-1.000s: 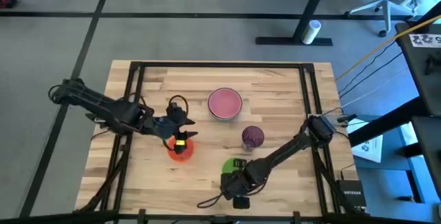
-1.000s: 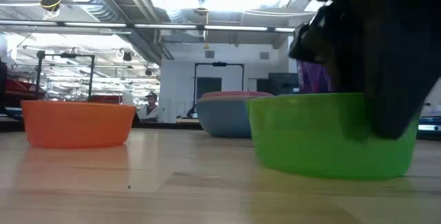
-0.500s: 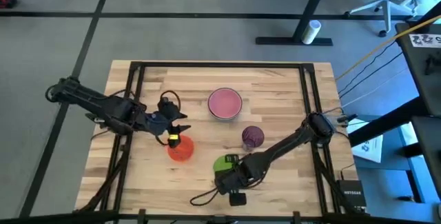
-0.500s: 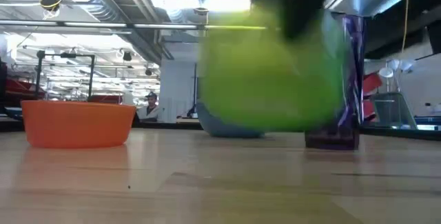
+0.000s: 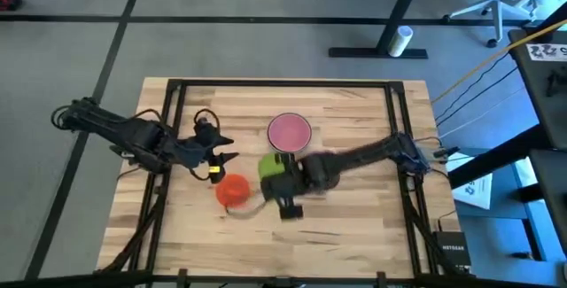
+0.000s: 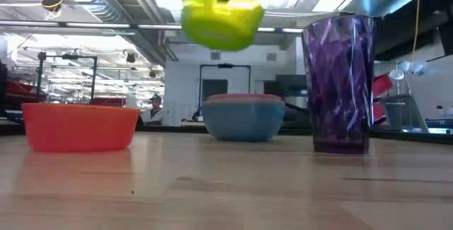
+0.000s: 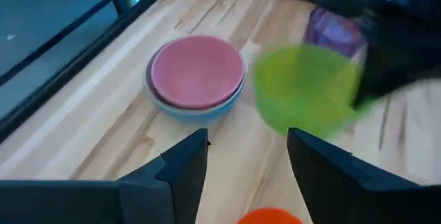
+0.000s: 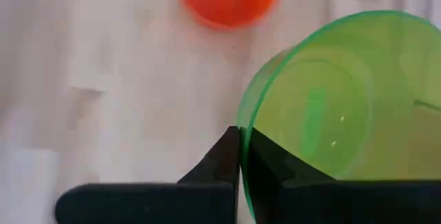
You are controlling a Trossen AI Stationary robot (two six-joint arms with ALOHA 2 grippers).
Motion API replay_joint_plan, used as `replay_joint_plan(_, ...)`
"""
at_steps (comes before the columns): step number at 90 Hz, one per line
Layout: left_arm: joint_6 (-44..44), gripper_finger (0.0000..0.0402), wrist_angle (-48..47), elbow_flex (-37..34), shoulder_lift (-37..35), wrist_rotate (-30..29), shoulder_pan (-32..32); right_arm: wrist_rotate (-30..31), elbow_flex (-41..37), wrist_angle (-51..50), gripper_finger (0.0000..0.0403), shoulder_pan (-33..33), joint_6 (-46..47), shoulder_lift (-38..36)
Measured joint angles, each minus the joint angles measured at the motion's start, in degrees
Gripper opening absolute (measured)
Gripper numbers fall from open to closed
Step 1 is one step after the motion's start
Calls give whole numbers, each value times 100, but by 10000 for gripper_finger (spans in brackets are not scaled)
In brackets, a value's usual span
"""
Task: Nest bowls inside each other
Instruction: Stack the green bowl on top of the pink bowl
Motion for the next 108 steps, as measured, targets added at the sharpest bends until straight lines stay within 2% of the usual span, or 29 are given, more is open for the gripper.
replay_joint_plan(21,-292,182,-192,-470,0,28,171,-143,-361,31,0,-790,-591,2)
replay_joint_plan(30,-180,179,-238,-627,-35,63,496,-272,-433,31,0,-1065,-765,2)
replay_joint_plan(52,551,152,-157,-768,-230,598,1444,-388,-583,-43,0,-1556,-977,-112)
replay_joint_plan(63,850,146,-88,-768,-371,769,1689,-623,-1051,286,0,-1695,-934,-274)
replay_joint_plan(83,1050,145,50,-768,-614,824,1849,-686,-1978,1037,0,-1694,-881,-653)
replay_joint_plan(108,1070,145,226,-768,-622,914,1916,-747,-2092,1242,0,-1822,-990,-630)
